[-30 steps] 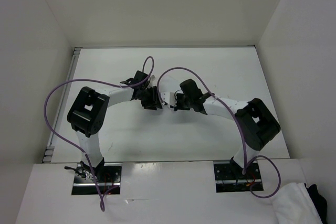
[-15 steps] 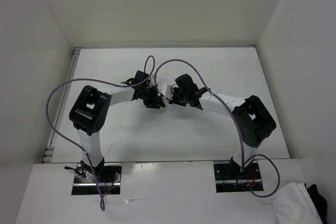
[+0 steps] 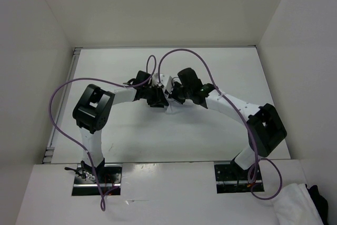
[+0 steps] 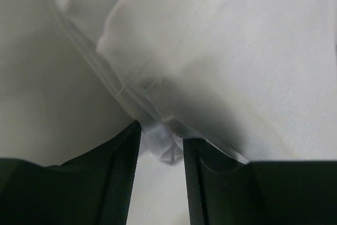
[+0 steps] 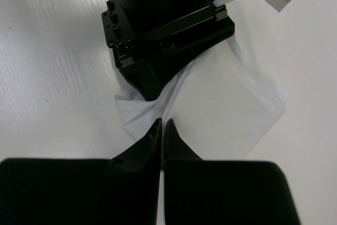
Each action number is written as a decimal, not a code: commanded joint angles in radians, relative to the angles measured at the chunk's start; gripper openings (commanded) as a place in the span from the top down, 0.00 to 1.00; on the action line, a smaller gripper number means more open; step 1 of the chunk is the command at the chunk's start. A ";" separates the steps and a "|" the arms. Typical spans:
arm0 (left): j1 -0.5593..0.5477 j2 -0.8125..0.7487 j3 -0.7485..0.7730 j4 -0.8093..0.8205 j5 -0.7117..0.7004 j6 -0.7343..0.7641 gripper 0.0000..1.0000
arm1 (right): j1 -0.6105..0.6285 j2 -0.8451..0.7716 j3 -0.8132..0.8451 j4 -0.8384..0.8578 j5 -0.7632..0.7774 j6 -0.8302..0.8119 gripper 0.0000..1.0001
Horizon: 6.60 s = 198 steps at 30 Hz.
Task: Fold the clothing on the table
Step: Fold the skirt
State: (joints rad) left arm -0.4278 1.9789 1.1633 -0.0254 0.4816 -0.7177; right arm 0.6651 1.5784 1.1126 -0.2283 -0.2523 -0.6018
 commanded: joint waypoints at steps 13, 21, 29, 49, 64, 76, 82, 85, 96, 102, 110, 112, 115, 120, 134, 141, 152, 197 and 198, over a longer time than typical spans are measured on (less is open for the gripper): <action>0.003 0.017 -0.040 -0.001 -0.018 -0.002 0.54 | 0.050 0.109 0.062 -0.028 -0.071 0.160 1.00; 0.023 -0.145 -0.103 -0.146 -0.152 -0.003 0.66 | 0.050 0.160 0.072 -0.009 -0.041 0.191 1.00; 0.061 -0.227 -0.122 -0.291 -0.308 -0.032 0.71 | 0.082 0.189 0.090 0.000 -0.041 0.200 1.00; 0.040 -0.043 -0.146 -0.191 -0.136 -0.080 0.76 | 0.103 0.184 0.179 0.007 -0.031 0.312 1.00; 0.031 -0.043 -0.166 -0.162 -0.117 -0.098 0.76 | 0.133 0.285 0.194 0.035 -0.012 0.341 1.00; 0.031 -0.043 -0.157 -0.205 -0.135 -0.089 0.71 | 0.142 0.255 0.161 -0.011 -0.047 0.307 0.48; 0.080 -0.155 -0.166 -0.322 -0.291 -0.059 0.70 | 0.142 0.103 0.231 -0.111 -0.067 0.330 0.32; 0.089 -0.270 -0.137 -0.408 -0.420 -0.046 0.68 | 0.142 0.019 0.231 -0.143 -0.077 0.330 0.31; 0.034 -0.577 -0.119 -0.035 -0.093 0.050 0.95 | -0.145 -0.144 0.093 -0.095 -0.058 0.442 1.00; -0.043 -0.301 0.036 -0.123 0.095 0.136 1.00 | -0.166 -0.193 -0.011 -0.083 -0.036 0.413 1.00; -0.054 -0.062 0.185 -0.200 0.111 0.167 1.00 | -0.185 -0.202 -0.069 -0.074 -0.058 0.393 1.00; -0.063 -0.052 0.174 -0.200 0.111 0.158 1.00 | -0.185 -0.190 -0.079 -0.074 -0.067 0.384 1.00; -0.063 -0.031 0.125 -0.200 0.091 0.149 1.00 | -0.185 -0.149 -0.079 -0.086 -0.093 0.384 1.00; -0.063 -0.054 0.090 -0.200 0.071 0.139 1.00 | -0.185 -0.009 -0.027 -0.137 -0.151 0.384 1.00; -0.063 -0.141 -0.002 -0.245 0.117 0.149 0.98 | -0.185 0.428 0.170 -0.241 -0.285 0.493 1.00; -0.063 -0.178 -0.016 -0.277 0.108 0.170 0.98 | -0.194 0.386 0.170 -0.255 -0.344 0.471 1.00; -0.063 -0.130 -0.027 -0.315 0.077 0.193 0.97 | -0.194 0.270 0.158 -0.333 -0.376 0.404 1.00; -0.011 -0.012 0.208 -0.370 -0.225 0.238 0.70 | -0.242 0.362 0.305 -0.319 -0.484 0.428 0.99; -0.002 -0.002 0.217 -0.370 -0.239 0.238 0.70 | -0.252 0.376 0.334 -0.319 -0.484 0.428 0.99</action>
State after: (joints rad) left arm -0.4438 1.9701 1.3483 -0.4046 0.3019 -0.4999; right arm 0.4435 1.9202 1.3605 -0.6018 -0.7300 -0.2073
